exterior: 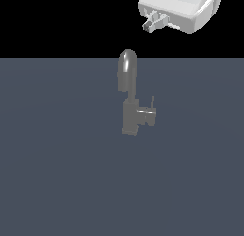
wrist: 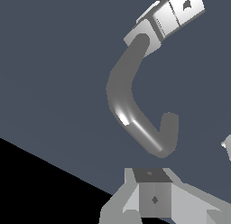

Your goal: Turn on the faucet by rotating a designated handle.

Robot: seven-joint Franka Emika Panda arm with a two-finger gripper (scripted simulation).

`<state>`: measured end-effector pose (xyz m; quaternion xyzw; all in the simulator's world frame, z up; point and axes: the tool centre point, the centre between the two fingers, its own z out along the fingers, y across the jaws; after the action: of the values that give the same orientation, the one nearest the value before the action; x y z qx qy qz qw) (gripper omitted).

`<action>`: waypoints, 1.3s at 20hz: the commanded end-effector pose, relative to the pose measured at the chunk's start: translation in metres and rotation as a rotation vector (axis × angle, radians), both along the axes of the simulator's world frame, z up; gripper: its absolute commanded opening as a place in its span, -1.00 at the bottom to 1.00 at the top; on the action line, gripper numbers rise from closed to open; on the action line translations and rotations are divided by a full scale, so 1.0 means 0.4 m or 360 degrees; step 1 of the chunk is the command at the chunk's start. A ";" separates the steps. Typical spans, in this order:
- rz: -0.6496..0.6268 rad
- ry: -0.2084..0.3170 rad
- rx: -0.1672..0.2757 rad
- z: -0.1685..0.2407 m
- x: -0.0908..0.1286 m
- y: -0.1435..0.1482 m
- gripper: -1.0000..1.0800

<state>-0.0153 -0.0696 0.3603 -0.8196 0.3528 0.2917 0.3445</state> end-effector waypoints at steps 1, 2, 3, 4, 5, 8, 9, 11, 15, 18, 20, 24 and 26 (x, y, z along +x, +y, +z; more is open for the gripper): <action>-0.0088 0.0064 0.0086 -0.038 0.029 -0.020 -1.00; -0.0125 0.0090 0.0121 -0.055 0.039 -0.027 -1.00; -0.0162 0.0117 0.0156 -0.072 0.050 -0.035 -1.00; -0.0199 0.0145 0.0192 -0.089 0.060 -0.043 -1.00; -0.0237 0.0172 0.0228 -0.107 0.070 -0.050 -1.00; -0.0352 0.0257 0.0339 -0.165 0.096 -0.072 -1.00; -0.0392 0.0285 0.0376 -0.185 0.104 -0.079 -1.00; -0.0472 0.0344 0.0452 -0.226 0.119 -0.091 -1.00; -0.0635 0.0464 0.0607 -0.315 0.141 -0.112 -1.00; -0.0748 0.0546 0.0713 -0.378 0.152 -0.122 -1.00; -0.0813 0.0594 0.0774 -0.415 0.156 -0.126 -1.00; -0.0919 0.0672 0.0874 -0.476 0.160 -0.128 -1.00; -0.0960 0.0702 0.0912 -0.499 0.161 -0.127 -1.00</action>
<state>0.0483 -0.1207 0.1678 -0.4852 0.5405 0.4283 0.5376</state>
